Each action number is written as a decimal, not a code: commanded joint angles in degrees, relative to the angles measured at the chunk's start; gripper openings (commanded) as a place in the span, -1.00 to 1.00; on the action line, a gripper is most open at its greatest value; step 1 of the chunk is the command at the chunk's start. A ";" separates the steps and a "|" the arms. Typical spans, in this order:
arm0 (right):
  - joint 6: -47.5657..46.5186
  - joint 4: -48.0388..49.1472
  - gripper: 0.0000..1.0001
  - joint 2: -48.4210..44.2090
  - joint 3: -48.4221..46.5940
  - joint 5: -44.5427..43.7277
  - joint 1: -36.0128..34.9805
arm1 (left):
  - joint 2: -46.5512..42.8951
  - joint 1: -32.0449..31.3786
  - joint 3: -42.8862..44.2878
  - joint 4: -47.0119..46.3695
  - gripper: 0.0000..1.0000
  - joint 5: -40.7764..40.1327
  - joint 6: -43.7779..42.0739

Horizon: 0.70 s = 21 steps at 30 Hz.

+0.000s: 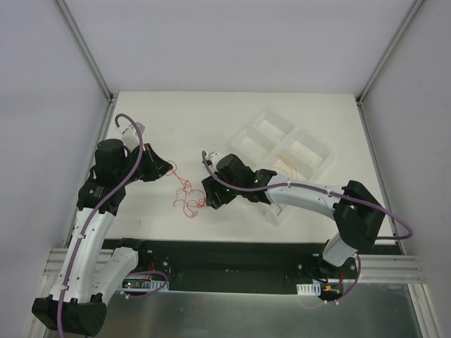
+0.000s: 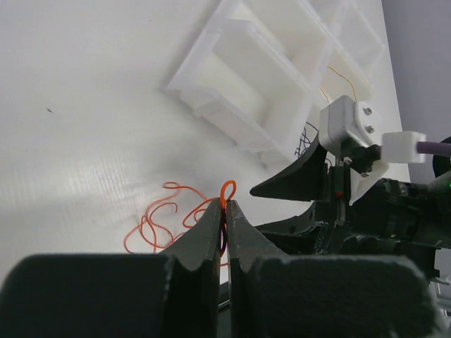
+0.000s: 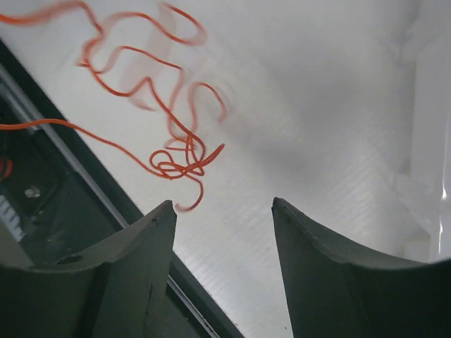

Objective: Untangle the cables

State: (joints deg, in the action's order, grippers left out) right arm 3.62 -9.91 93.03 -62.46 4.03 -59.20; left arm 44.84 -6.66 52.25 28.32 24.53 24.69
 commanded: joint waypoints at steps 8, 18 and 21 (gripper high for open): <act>-1.78 7.62 0.24 -0.22 -10.23 9.23 0.31 | -0.98 0.59 1.01 -1.16 -1.00 5.26 1.15; 6.83 22.39 0.33 4.07 -10.92 17.58 -0.21 | 0.34 0.59 1.28 -1.16 -1.00 6.49 1.85; 9.03 22.74 0.12 7.50 -13.30 19.51 -0.30 | -0.10 0.59 1.28 -1.07 -1.00 6.49 1.85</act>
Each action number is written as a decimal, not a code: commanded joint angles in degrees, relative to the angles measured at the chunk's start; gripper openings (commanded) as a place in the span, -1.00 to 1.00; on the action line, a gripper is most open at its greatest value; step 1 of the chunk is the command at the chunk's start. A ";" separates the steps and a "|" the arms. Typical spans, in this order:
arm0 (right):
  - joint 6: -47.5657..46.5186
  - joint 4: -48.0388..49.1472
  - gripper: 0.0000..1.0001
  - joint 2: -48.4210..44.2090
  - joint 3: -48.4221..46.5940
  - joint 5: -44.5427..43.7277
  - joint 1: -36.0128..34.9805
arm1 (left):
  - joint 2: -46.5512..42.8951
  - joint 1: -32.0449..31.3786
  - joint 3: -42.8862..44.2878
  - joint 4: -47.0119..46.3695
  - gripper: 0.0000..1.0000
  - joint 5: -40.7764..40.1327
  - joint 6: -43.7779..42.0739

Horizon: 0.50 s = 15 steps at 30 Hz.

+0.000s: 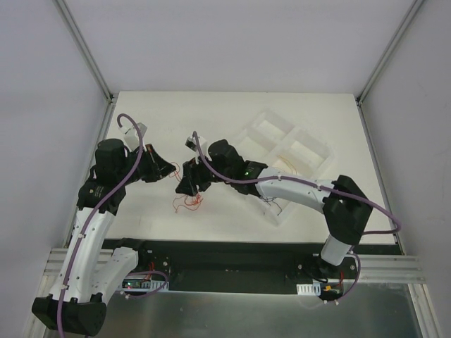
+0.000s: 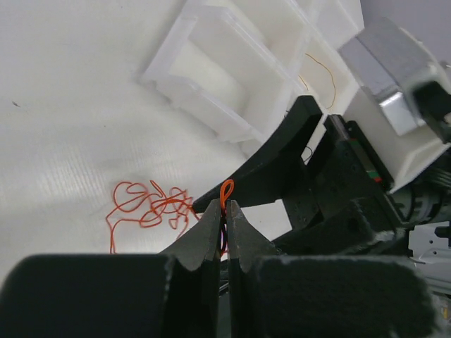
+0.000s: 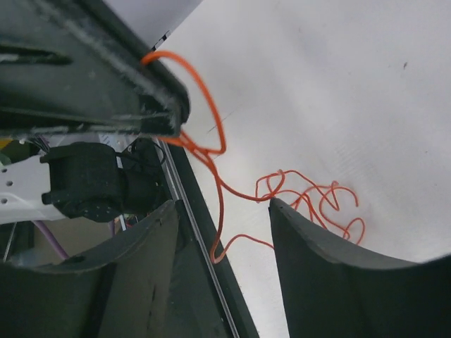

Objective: Untangle the cables

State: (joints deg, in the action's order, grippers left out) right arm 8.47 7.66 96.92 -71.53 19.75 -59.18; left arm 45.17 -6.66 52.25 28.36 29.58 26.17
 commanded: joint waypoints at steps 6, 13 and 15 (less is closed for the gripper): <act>7.88 5.52 -0.99 2.31 -2.22 4.86 -0.33 | -0.96 0.59 0.49 -1.20 -1.00 0.04 -0.95; 8.49 3.59 -0.99 -3.58 5.08 7.31 1.17 | 2.46 0.59 -0.57 -1.11 -1.00 -0.93 -3.41; 8.84 3.33 -0.99 -3.94 5.87 10.47 2.22 | 3.78 0.59 -0.66 -0.94 -0.60 -0.58 -3.59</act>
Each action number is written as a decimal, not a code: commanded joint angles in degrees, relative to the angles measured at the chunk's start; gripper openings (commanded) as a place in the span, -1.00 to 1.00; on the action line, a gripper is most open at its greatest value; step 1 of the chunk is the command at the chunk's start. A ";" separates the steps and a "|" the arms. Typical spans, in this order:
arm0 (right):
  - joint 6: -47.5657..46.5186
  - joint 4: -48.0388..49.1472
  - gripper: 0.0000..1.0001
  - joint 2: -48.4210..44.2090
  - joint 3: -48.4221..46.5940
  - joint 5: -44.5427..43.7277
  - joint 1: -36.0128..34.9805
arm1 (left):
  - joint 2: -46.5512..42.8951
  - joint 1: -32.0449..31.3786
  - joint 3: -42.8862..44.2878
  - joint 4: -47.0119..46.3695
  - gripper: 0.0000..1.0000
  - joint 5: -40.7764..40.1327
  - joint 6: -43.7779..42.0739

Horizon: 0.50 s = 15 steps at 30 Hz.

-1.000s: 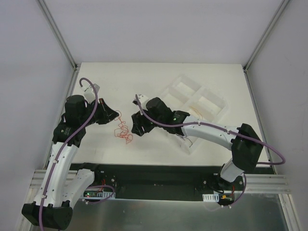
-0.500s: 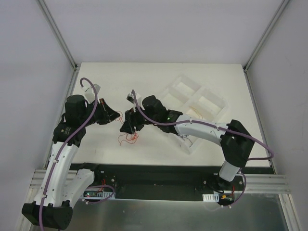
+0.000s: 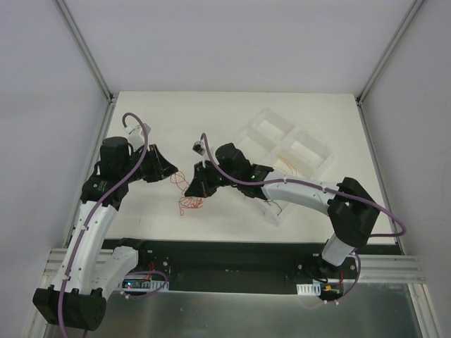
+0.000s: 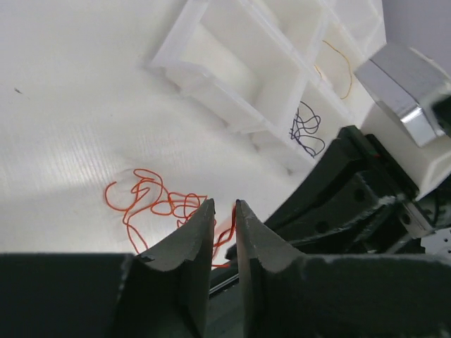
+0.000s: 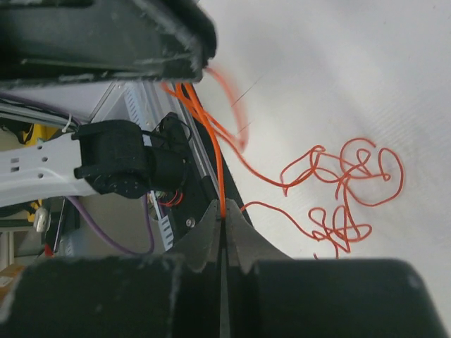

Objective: Untangle the cables

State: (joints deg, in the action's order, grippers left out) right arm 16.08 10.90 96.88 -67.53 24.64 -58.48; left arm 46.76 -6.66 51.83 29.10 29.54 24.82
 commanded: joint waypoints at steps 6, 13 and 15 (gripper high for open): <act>7.30 3.34 -0.99 -3.27 2.57 19.38 6.79 | 5.09 0.59 -1.64 -3.00 0.63 9.29 -3.37; 8.97 3.25 -0.99 -6.35 3.63 22.46 11.19 | 3.08 0.42 -8.14 -8.17 0.85 17.04 -1.62; 9.50 3.25 -0.99 -6.53 3.72 23.08 11.89 | 1.76 0.24 -9.90 -10.19 0.83 17.57 -0.83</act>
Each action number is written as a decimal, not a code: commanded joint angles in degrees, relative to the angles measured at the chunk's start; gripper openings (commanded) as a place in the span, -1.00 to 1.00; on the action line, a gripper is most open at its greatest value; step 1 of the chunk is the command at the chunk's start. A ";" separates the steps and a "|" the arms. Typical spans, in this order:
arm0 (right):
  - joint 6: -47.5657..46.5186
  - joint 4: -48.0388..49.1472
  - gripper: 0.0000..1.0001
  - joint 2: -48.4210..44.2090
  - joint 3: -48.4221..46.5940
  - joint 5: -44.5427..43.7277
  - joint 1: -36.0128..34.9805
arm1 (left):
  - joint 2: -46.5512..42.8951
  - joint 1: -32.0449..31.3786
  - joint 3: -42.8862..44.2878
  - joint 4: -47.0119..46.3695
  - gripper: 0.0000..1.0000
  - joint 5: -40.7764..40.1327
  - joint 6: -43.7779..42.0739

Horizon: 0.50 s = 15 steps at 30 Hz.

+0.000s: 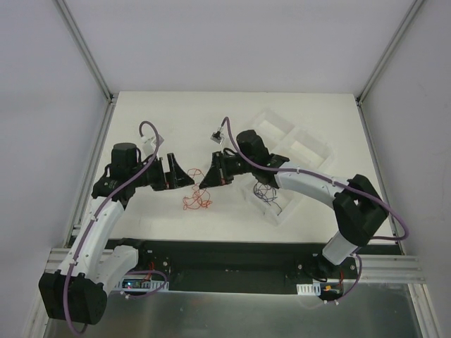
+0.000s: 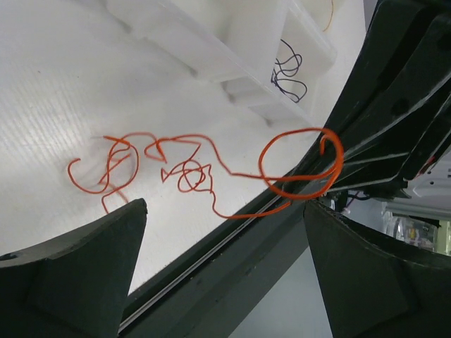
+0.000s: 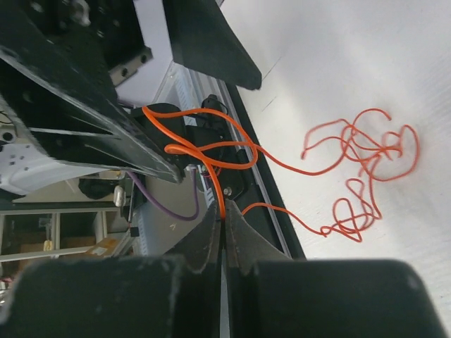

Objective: Untangle the cables

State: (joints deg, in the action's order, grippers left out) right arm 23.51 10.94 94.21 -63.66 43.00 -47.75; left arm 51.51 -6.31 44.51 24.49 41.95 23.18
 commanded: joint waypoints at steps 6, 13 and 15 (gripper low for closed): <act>3.56 3.82 -0.99 -4.83 0.11 5.69 1.25 | -2.29 -4.05 -4.26 -10.60 0.69 3.15 3.27; 5.49 5.14 -0.99 -5.80 0.29 6.13 1.08 | 0.79 -10.65 -3.64 -15.70 0.69 -6.78 4.15; 6.55 6.28 -0.99 -6.50 0.46 6.39 0.55 | 1.58 -11.01 -3.82 -16.93 0.64 -8.55 4.24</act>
State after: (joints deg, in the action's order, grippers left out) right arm 27.03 11.70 91.81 -62.83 46.46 -46.02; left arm 51.59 -16.08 40.45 12.86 40.05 26.89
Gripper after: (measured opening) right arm 0.012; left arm 0.843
